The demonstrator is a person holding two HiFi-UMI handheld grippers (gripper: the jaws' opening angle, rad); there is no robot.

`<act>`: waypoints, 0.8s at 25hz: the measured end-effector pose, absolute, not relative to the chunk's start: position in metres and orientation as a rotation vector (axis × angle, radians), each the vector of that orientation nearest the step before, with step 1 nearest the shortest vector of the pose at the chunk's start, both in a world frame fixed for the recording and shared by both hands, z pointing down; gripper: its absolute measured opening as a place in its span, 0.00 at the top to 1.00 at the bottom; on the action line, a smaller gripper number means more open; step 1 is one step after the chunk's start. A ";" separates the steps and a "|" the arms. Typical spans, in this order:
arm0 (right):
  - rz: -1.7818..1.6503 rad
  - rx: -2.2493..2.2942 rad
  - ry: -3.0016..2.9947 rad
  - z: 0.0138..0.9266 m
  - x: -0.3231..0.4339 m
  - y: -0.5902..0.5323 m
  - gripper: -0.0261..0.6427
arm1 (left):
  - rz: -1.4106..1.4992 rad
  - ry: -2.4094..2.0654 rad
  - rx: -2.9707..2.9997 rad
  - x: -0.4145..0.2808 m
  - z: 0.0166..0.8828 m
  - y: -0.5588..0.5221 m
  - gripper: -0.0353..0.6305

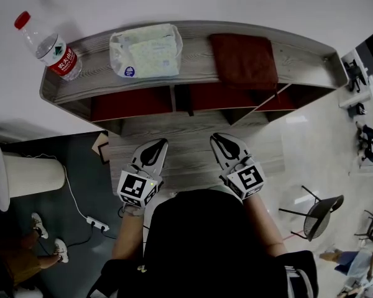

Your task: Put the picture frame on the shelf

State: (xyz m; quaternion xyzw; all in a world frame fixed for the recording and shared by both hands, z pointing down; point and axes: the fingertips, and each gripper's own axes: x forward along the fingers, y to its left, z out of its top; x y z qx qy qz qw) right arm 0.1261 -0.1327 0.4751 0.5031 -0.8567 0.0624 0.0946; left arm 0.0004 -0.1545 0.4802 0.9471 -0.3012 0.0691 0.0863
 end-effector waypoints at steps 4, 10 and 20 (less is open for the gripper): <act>0.174 1.484 -2.550 0.476 0.124 -0.132 0.94 | 0.207 -0.905 2.819 -0.001 0.481 -0.152 0.94; 0.186 1.486 -2.542 0.477 0.122 -0.130 0.94 | 0.208 -0.912 2.818 -0.004 0.481 -0.149 0.94; 0.189 1.491 -2.537 0.476 0.122 -0.123 0.94 | 0.214 -0.920 2.810 -0.006 0.482 -0.144 0.94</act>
